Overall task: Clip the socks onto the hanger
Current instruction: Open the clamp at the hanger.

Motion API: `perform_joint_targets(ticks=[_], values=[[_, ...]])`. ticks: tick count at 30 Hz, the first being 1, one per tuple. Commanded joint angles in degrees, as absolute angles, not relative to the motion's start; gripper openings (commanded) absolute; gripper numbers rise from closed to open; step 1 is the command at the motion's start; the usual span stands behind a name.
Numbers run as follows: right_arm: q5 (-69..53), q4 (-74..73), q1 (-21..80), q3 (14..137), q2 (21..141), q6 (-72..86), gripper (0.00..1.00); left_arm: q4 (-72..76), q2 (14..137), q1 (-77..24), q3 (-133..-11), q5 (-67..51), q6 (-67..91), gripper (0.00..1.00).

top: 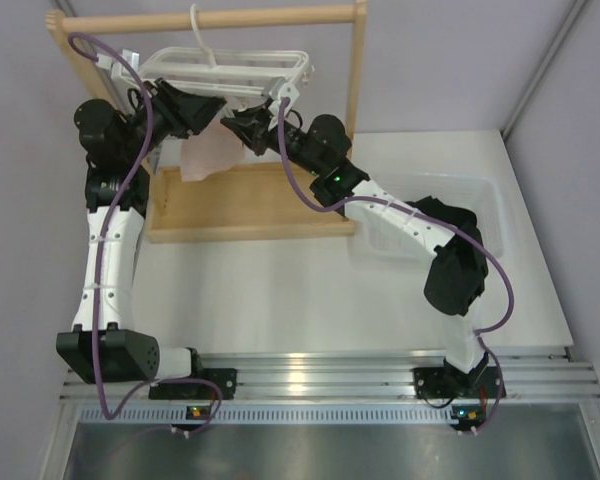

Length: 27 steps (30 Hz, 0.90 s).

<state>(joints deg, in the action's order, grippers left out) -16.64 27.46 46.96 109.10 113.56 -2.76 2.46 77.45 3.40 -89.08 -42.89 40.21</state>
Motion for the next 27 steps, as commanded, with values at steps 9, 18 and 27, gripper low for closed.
perform_joint_targets(ticks=[9, 18, 27], values=[[-18.72, 28.56, 46.67, 108.54, 111.88, -2.11, 0.00, 0.26, 78.49, 2.20, -92.20, -41.31, 34.90, 0.47], [-19.16, 28.48, 46.67, 108.28, 111.80, -2.29, 0.00, -1.50, 78.40, 2.11, -92.55, -39.11, 34.54, 0.41], [-19.86, 28.12, 46.84, 107.14, 111.01, -2.64, 0.09, -1.93, 78.92, 2.11, -93.34, -37.62, 36.39, 0.04]])
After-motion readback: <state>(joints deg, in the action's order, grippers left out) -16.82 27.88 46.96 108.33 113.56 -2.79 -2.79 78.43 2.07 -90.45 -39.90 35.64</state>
